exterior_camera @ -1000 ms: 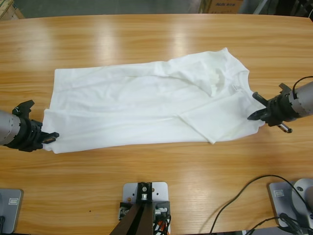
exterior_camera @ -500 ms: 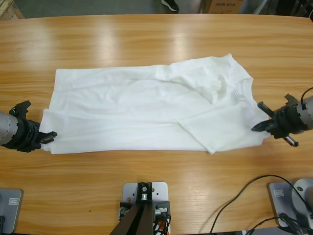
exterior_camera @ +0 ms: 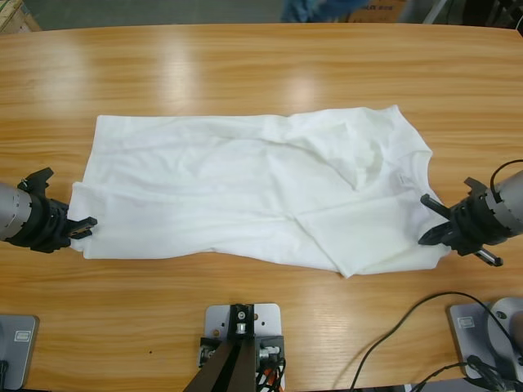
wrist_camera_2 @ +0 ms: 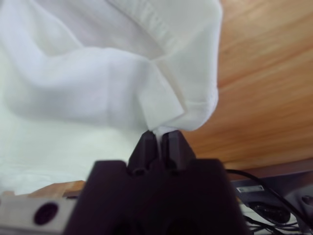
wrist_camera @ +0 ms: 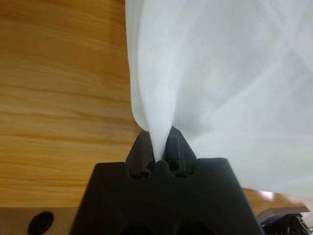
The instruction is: Fold clothes
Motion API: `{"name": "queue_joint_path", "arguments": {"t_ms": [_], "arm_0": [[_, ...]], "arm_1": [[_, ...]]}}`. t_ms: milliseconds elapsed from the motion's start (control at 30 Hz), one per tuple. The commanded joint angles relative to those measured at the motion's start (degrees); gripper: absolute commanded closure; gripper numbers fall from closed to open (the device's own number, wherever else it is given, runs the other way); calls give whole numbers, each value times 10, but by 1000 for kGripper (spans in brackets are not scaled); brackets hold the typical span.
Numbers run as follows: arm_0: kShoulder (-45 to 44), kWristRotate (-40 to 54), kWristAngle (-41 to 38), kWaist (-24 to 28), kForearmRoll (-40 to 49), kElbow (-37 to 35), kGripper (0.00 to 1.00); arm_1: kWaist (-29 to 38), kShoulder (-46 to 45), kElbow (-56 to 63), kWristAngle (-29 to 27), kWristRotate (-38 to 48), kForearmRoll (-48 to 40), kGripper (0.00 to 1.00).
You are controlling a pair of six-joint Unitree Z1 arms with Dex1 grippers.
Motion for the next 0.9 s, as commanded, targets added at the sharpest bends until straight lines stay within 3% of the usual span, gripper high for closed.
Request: {"name": "queue_joint_path", "arguments": {"t_ms": [33, 633, 667, 700, 733, 767, 833, 900], "arm_0": [[44, 9, -5, 33, 5, -3, 1000], [59, 7, 8, 43, 8, -5, 1000], [60, 7, 8, 43, 9, -5, 883], [60, 6, 8, 43, 10, -5, 558], [61, 6, 8, 43, 11, -5, 333], [61, 5, 8, 43, 13, -5, 202], [60, 5, 8, 43, 17, -5, 37], [57, 5, 8, 44, 20, -5, 9]], "arm_1": [[7, 25, -14, -9, 4, 16, 1000], [5, 41, -17, -18, 6, 16, 1000], [5, 41, -17, -18, 6, 16, 1000], [5, 40, -17, -19, 6, 16, 996], [5, 37, -17, -19, 7, 16, 990], [5, 37, -17, -19, 7, 16, 989], [5, 38, -17, -18, 6, 16, 989], [5, 38, -17, -17, 6, 16, 989]]}}
